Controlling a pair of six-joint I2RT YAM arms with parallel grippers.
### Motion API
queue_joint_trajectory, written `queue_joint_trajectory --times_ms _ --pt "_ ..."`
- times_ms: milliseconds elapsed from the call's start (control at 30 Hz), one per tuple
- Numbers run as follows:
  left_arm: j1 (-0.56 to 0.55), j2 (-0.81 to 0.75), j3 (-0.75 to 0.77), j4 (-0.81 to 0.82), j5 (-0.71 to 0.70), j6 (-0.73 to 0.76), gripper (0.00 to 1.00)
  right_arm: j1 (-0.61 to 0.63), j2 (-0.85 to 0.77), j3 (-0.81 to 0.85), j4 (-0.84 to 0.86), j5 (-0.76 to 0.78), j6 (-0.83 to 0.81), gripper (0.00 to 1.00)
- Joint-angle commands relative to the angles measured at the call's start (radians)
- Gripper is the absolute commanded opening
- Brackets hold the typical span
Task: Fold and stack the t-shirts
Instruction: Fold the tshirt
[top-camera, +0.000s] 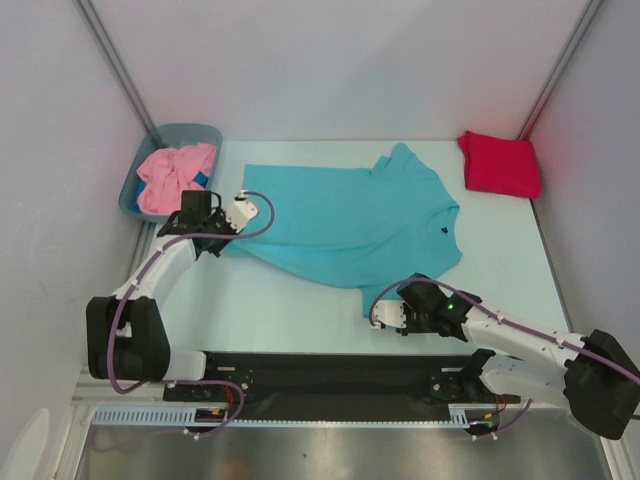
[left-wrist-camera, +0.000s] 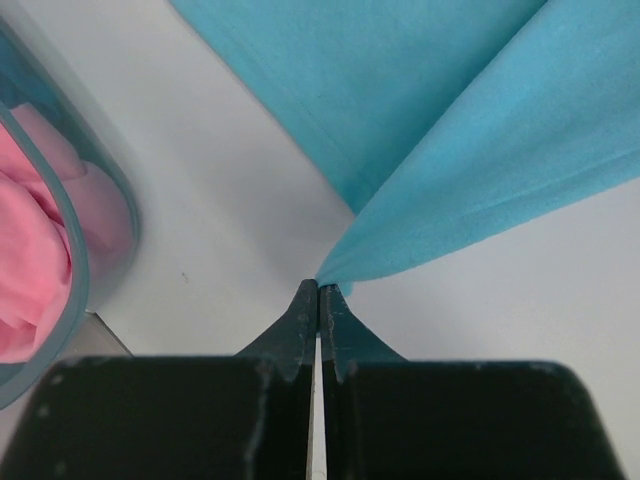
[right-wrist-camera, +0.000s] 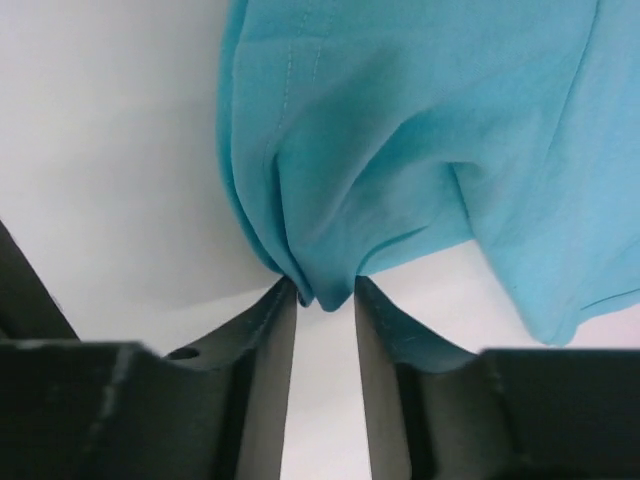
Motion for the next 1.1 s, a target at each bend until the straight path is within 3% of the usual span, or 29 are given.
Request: queue_joint_trajectory --times_ms 0,167,200,500,1067 --pt "-0.006 0.007 0.046 0.027 0.001 -0.017 0.01 0.014 -0.052 -0.010 0.014 0.033 -0.037 0.32" --pt "-0.006 0.040 0.066 0.032 0.007 -0.016 0.01 0.015 -0.065 -0.005 -0.003 0.069 -0.071 0.09" --pt "-0.006 0.043 0.071 0.032 0.007 -0.017 0.00 0.015 -0.063 -0.002 -0.005 0.075 -0.074 0.00" --pt "-0.006 0.075 0.086 0.041 0.001 0.013 0.00 0.005 -0.069 0.070 -0.049 0.178 -0.126 0.00" --pt "-0.006 0.129 0.081 0.083 0.008 0.030 0.00 -0.236 -0.007 0.214 0.055 0.227 -0.308 0.00"
